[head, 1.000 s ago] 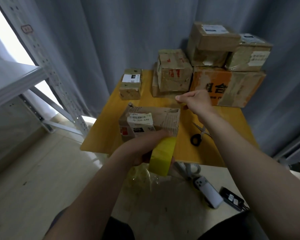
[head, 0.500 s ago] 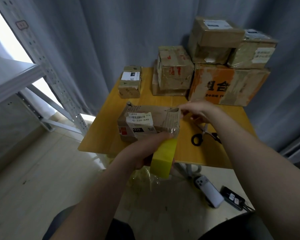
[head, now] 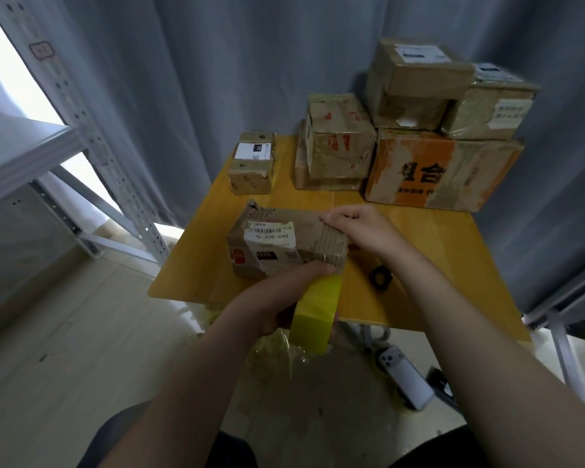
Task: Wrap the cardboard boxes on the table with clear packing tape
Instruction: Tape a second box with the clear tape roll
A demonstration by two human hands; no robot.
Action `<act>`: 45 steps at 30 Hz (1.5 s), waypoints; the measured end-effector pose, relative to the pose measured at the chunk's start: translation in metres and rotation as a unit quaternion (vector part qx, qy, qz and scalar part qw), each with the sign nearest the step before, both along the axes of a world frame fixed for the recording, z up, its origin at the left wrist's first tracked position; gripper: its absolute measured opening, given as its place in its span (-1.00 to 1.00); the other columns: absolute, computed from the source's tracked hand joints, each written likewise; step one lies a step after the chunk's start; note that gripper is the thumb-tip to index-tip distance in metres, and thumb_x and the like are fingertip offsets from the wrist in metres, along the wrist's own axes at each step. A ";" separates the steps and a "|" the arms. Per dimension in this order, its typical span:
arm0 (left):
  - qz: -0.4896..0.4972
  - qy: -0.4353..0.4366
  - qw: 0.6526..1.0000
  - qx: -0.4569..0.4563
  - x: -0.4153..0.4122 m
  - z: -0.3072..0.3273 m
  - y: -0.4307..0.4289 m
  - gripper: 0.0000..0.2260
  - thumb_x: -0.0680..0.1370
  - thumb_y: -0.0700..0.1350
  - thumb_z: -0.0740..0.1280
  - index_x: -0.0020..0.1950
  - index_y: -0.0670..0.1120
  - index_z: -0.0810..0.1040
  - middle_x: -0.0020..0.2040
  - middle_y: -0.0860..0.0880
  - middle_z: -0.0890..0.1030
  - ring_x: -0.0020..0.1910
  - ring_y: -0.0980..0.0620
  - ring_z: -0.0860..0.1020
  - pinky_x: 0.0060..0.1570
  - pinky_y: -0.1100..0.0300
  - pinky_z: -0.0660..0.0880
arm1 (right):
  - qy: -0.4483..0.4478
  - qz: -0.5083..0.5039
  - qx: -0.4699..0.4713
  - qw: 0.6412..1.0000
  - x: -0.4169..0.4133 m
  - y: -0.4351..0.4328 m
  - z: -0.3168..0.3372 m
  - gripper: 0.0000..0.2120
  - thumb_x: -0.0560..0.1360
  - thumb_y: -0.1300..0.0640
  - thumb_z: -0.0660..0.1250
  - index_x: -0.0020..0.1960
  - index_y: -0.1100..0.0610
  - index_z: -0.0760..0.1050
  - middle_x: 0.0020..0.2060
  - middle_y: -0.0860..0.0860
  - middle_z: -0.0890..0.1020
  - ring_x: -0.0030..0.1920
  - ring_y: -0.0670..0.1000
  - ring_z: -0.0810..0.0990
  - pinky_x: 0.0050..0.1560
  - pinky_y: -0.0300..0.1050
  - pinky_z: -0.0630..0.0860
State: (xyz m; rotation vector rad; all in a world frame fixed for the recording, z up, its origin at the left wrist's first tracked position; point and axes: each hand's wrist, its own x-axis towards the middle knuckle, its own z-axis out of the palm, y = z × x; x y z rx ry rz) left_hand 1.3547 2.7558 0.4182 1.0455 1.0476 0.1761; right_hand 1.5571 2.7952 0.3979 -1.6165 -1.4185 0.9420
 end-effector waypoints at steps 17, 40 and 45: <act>0.031 0.036 0.999 0.014 0.008 0.004 0.001 -0.63 0.61 0.07 0.40 0.32 -0.11 0.51 -0.10 -0.16 0.71 -0.21 -0.15 0.71 -0.06 -0.07 0.67 | -0.056 0.137 -0.216 0.965 0.001 -0.017 0.012 0.15 0.32 -0.28 0.57 0.64 0.01 -0.06 0.43 -0.01 0.37 0.42 0.04 0.36 0.36 -0.10 0.35; 0.019 0.038 0.995 0.089 0.019 0.029 -0.019 -0.54 0.66 0.24 0.24 0.20 -0.15 0.57 -0.07 -0.16 0.73 -0.07 -0.20 0.70 0.03 -0.09 0.65 | 0.248 -0.164 -0.113 0.948 -0.050 -0.134 0.012 -0.60 0.49 -0.10 0.50 0.18 0.16 0.62 0.05 0.13 0.71 0.06 0.15 0.69 -0.05 0.07 0.65; -0.031 0.205 0.801 0.562 -0.006 0.062 -0.007 -0.71 0.63 -0.02 0.33 0.35 0.00 0.57 -0.06 0.06 0.68 -0.08 0.04 0.65 -0.07 0.04 0.64 | 0.230 -0.118 -0.065 0.964 -0.045 -0.138 0.022 -0.80 0.62 0.12 0.35 0.06 0.26 0.63 -0.24 0.10 0.75 -0.28 0.03 0.71 -0.30 -0.15 0.60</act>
